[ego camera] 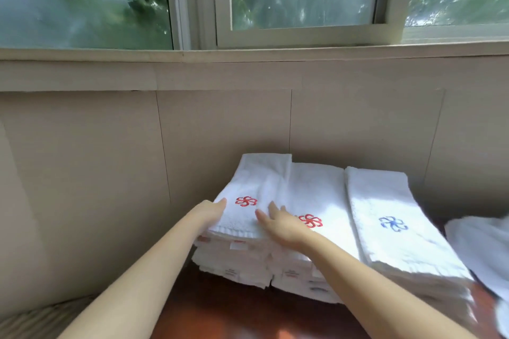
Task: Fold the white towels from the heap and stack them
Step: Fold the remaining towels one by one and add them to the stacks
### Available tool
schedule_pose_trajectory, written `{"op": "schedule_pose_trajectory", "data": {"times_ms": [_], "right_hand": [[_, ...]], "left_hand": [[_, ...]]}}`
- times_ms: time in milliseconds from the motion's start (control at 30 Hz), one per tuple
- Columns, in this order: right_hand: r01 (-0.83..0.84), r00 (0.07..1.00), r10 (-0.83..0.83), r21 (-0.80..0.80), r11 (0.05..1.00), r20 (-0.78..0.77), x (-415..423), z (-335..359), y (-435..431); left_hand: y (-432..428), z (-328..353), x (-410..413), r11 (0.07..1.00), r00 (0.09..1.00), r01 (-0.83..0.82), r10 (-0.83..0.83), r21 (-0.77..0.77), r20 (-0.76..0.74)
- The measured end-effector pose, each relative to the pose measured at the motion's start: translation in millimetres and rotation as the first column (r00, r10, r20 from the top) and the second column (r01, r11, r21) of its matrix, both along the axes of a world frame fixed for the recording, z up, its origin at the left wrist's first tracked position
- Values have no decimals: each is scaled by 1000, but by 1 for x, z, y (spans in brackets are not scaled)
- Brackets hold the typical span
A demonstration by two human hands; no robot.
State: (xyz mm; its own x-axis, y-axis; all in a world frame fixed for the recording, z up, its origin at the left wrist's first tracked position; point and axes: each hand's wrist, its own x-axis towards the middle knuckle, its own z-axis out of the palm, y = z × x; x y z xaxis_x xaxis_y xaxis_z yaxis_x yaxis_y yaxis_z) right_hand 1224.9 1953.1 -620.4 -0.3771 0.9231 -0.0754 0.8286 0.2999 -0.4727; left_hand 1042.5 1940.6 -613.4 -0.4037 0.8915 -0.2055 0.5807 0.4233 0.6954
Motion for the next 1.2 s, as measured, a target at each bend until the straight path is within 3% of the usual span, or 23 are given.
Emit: {"op": "schedule_pose_trajectory", "data": {"times_ms": [100,200,367,600,767,933,1000,1133,1200], "right_hand": [[-41,996,41,-5,999,-80,12,6,-46],[-127,988,121,-63,990,-97,32,9,-87],[-139,978,129,-55,989,-162,90,15,-139],[147,946,-183,-149,978,-268,226,-2,-166],[489,776,-474,-78,869,-416,348,-15,-182],[757,649,-715,133,639,-259,462,-36,-209],[774,632,-758,171,609,-158,492,-47,-217],[530,840,-536,87,844,81,520,-79,-232],[447,875,-466,147,882,135,518,-96,-235]], "left_hand": [[-43,-2,10,992,992,-120,118,34,51],[-81,-9,25,984,982,-178,178,18,-61],[-133,-15,68,997,994,-41,34,-66,-107],[-165,3,156,922,929,355,-367,-153,-54],[-164,6,235,859,866,493,-500,-137,-21],[-151,-8,334,776,784,617,-621,-134,11],[-144,-21,378,746,752,657,-659,-105,22],[-138,-53,461,629,622,778,-769,2,-144],[-142,-73,494,530,505,848,-812,-6,-291]]}}
